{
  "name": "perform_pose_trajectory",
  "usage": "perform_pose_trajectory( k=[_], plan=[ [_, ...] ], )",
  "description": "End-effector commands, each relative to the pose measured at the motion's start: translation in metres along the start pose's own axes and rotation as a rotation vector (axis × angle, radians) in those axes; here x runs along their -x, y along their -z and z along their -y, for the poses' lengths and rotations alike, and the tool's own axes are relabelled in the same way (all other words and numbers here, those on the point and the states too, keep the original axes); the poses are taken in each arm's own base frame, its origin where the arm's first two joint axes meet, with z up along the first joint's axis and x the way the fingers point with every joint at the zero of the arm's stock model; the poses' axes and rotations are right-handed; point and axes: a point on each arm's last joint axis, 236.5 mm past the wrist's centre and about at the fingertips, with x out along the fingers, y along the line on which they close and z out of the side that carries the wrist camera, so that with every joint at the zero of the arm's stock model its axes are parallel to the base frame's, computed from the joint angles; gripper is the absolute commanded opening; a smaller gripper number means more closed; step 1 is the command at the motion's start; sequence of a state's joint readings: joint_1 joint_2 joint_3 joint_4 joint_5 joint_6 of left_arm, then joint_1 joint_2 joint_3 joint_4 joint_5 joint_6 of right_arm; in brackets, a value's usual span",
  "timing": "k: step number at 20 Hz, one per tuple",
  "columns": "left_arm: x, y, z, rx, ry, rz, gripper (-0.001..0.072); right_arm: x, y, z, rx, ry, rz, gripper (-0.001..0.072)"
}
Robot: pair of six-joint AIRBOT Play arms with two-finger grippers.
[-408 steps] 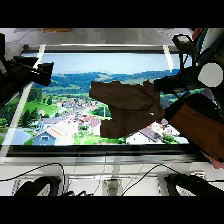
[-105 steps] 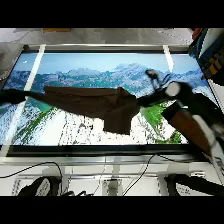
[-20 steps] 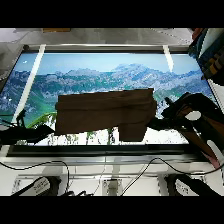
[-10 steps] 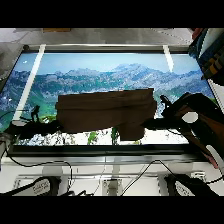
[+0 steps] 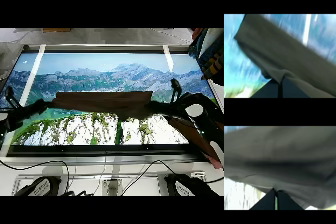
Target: Fold the clothes and pants, and hang the long-sleeved shirts on hangers.
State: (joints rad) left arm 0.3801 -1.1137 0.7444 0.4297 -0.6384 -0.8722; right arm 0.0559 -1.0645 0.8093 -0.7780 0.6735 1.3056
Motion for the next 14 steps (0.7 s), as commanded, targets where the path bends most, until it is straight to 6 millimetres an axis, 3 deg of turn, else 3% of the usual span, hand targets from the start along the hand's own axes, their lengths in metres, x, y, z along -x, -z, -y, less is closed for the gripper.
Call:
perform_pose_trajectory(
  k=[1, 4, 8, 9, 10, 11, 12, 14],
  plan=[
    [-0.012, -0.045, 0.005, 0.003, -0.05, 0.187, 0.0012, -0.018, -0.053, 0.027, -0.104, 0.068, 0.199, 0.001],
    [-0.054, -0.047, 0.009, -0.021, -0.083, 0.176, 0.0012, -0.051, -0.069, 0.05, -0.129, 0.111, 0.205, 0.001],
    [-0.121, -0.038, -0.003, -0.029, -0.118, 0.121, 0.0014, -0.101, -0.079, 0.08, -0.157, 0.154, 0.178, 0.0013],
    [-0.132, -0.036, -0.006, -0.027, -0.117, 0.105, 0.0121, -0.11, -0.076, 0.084, -0.161, 0.159, 0.162, 0.0076],
    [-0.138, -0.032, -0.006, -0.028, -0.109, 0.088, 0.0471, -0.114, -0.074, 0.085, -0.162, 0.157, 0.145, 0.0334],
    [-0.138, -0.032, -0.008, -0.037, -0.107, 0.08, 0.0704, -0.115, -0.071, 0.084, -0.155, 0.155, 0.131, 0.0622],
    [-0.135, -0.033, -0.01, -0.082, -0.111, 0.068, 0.0718, -0.113, -0.069, 0.084, -0.138, 0.157, 0.119, 0.0688],
    [-0.121, -0.04, -0.025, -0.174, -0.135, 0.049, 0.0718, -0.112, -0.061, 0.084, -0.088, 0.167, 0.076, 0.0688]
  ],
)
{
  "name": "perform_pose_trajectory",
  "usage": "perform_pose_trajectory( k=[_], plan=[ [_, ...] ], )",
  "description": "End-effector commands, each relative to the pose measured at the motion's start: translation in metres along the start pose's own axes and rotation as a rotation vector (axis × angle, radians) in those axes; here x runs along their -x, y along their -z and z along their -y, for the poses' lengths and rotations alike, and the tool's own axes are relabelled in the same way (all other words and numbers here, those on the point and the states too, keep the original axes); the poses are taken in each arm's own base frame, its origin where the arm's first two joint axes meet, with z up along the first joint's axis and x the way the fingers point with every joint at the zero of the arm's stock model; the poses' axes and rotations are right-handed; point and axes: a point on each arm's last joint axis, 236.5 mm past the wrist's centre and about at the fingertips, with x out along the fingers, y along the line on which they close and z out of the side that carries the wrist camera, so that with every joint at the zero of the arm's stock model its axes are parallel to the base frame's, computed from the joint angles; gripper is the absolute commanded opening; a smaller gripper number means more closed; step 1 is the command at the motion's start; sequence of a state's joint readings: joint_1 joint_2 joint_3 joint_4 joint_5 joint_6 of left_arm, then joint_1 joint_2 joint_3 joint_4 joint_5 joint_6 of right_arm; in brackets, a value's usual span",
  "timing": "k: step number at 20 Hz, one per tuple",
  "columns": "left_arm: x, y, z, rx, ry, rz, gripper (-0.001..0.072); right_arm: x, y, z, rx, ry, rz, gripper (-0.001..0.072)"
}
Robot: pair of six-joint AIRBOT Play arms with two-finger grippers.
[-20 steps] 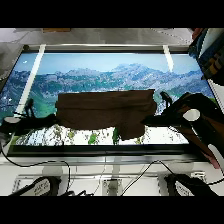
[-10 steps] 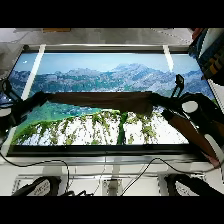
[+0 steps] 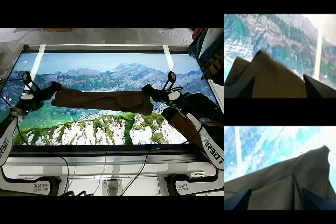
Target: Fold the clothes and pants, and hang the long-sleeved shirts on hangers.
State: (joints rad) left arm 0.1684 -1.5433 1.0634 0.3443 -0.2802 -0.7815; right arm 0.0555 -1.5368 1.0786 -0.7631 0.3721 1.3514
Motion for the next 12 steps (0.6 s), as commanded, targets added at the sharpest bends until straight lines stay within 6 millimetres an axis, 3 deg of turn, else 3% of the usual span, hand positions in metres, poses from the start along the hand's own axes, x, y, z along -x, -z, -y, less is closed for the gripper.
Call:
perform_pose_trajectory(
  k=[1, 3, 7, 10, 12],
  plan=[
    [0.007, -0.004, -0.022, -0.075, -0.01, -0.042, 0.0717, -0.005, 0.016, 0.005, 0.067, 0.016, -0.073, 0.0688],
    [0.018, 0.004, -0.036, 0.004, 0.029, -0.118, 0.0717, -0.004, 0.026, 0.007, 0.09, 0.019, -0.116, 0.0688],
    [0.035, 0.049, -0.086, 0.165, -0.027, -0.327, 0.0717, -0.003, 0.035, 0.006, 0.095, 0.014, -0.157, 0.0687],
    [0.031, 0.089, -0.082, 0.21, 0.022, -0.465, 0.0717, -0.003, 0.037, 0.005, 0.095, 0.013, -0.163, 0.0687],
    [0.017, 0.099, -0.073, 0.217, 0.048, -0.466, 0.0717, -0.002, 0.04, 0.003, 0.085, 0.005, -0.176, 0.0687]
  ],
)
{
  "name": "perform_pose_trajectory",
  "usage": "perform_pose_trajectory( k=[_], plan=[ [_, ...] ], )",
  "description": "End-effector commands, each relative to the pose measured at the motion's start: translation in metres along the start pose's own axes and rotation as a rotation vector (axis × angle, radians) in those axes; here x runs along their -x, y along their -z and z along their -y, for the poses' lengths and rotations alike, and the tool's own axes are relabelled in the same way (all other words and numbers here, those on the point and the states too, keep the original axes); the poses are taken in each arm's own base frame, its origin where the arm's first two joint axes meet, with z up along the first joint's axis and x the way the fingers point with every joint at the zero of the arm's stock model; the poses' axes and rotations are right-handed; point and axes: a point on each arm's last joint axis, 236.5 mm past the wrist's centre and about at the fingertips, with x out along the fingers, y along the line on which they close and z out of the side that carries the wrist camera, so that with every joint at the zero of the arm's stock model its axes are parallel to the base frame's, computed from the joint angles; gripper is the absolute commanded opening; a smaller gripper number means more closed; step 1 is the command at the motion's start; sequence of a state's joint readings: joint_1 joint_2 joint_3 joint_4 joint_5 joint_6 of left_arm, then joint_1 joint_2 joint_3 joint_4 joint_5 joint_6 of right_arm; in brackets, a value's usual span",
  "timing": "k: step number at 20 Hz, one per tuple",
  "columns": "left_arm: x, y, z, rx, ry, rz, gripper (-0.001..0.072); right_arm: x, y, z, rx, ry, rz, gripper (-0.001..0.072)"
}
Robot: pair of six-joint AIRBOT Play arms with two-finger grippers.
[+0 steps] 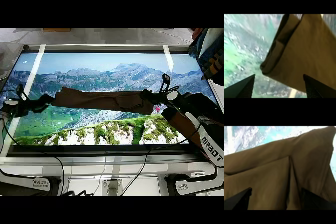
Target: Fold the clothes and pants, and hang the long-sleeved shirts on hangers.
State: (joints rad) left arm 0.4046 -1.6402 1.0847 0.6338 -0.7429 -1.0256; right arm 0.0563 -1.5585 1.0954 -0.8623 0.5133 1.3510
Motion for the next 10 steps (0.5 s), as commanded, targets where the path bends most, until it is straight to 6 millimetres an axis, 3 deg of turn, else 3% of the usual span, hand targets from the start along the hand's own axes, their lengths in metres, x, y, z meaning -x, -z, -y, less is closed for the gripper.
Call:
perform_pose_trajectory(
  k=[1, 4, 5, 7, 8, 10],
  plan=[
    [-0.023, 0.015, 0.008, 0.034, 0.054, -0.04, 0.0716, 0.001, 0.011, -0.007, -0.001, -0.021, -0.05, 0.0687],
    [-0.039, -0.009, 0.03, 0.013, 0.087, 0.092, 0.0693, 0.003, 0.029, -0.039, 0.127, -0.084, -0.135, 0.0687],
    [-0.043, -0.014, 0.037, -0.004, 0.083, 0.124, 0.0572, 0.003, 0.032, -0.052, 0.166, -0.103, -0.14, 0.0687],
    [-0.049, -0.017, 0.047, -0.034, 0.067, 0.154, 0.0131, 0.002, 0.029, -0.079, 0.228, -0.132, -0.115, 0.0681],
    [-0.05, -0.019, 0.055, -0.07, 0.074, 0.161, 0.0016, 0.001, 0.025, -0.092, 0.25, -0.143, -0.086, 0.0634],
    [-0.037, -0.027, 0.09, -0.226, 0.158, 0.152, 0.0013, 0.0, 0.015, -0.114, 0.283, -0.159, -0.019, 0.0536]
  ],
)
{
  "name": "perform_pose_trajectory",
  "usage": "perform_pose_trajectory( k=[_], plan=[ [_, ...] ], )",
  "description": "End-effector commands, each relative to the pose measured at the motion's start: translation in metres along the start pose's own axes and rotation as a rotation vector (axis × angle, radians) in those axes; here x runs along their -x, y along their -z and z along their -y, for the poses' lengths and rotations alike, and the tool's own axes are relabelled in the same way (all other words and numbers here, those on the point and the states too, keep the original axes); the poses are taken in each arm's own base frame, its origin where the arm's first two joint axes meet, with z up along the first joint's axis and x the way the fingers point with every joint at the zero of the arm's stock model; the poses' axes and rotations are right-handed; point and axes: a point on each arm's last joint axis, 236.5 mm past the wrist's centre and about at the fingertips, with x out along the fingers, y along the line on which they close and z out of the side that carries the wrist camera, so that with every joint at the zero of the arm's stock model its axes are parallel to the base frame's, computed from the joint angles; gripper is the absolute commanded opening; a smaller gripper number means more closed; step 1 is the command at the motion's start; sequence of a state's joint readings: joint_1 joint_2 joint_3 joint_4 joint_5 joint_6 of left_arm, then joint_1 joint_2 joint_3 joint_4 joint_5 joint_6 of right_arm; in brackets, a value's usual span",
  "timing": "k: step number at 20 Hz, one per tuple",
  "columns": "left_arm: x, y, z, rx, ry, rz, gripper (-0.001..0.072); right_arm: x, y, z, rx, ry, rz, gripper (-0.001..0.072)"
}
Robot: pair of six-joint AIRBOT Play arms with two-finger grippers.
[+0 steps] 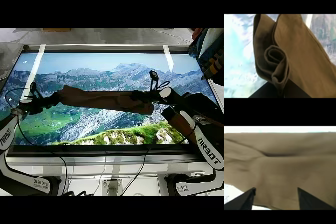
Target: Fold the clothes and pants, and hang the long-sleeved shirts on hangers.
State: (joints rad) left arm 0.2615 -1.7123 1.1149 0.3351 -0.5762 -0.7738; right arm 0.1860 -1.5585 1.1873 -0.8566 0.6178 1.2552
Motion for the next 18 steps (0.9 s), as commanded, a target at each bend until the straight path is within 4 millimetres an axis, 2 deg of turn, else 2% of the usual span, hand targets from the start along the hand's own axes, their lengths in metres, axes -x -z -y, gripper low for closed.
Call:
perform_pose_trajectory(
  k=[1, 2, 3, 5, 8, 9, 11, 14, 16, 18],
  plan=[
    [0.012, -0.02, 0.053, -0.198, 0.125, 0.016, 0.0013, -0.005, -0.018, -0.038, 0.087, -0.029, 0.079, 0.0476],
    [0.026, -0.025, 0.069, -0.25, 0.164, 0.005, 0.0013, -0.007, -0.019, -0.047, 0.099, -0.034, 0.096, 0.0302],
    [0.044, -0.028, 0.087, -0.311, 0.2, -0.006, 0.0012, -0.009, -0.018, -0.056, 0.115, -0.041, 0.104, 0.0036],
    [0.085, -0.025, 0.122, -0.437, 0.253, -0.029, 0.0012, -0.013, -0.015, -0.074, 0.143, -0.057, 0.117, 0.0012],
    [0.151, 0.0, 0.164, -0.517, 0.29, -0.123, 0.0012, -0.026, -0.005, -0.111, 0.164, -0.095, 0.148, 0.0011],
    [0.17, 0.01, 0.174, -0.535, 0.3, -0.151, 0.0012, -0.034, 0.004, -0.123, 0.152, -0.113, 0.144, 0.0011],
    [0.203, 0.021, 0.196, -0.595, 0.334, -0.16, 0.0012, -0.059, 0.036, -0.153, 0.126, -0.166, 0.078, 0.0011],
    [0.23, 0.013, 0.218, -0.644, 0.34, -0.072, 0.0012, -0.093, 0.082, -0.209, 0.159, -0.254, -0.029, 0.0011],
    [0.233, 0.009, 0.22, -0.649, 0.334, -0.048, 0.0013, -0.106, 0.117, -0.242, 0.204, -0.313, -0.127, 0.0011],
    [0.228, 0.01, 0.219, -0.643, 0.337, -0.058, 0.0013, -0.109, 0.151, -0.262, 0.201, -0.347, -0.227, 0.0011]
  ],
)
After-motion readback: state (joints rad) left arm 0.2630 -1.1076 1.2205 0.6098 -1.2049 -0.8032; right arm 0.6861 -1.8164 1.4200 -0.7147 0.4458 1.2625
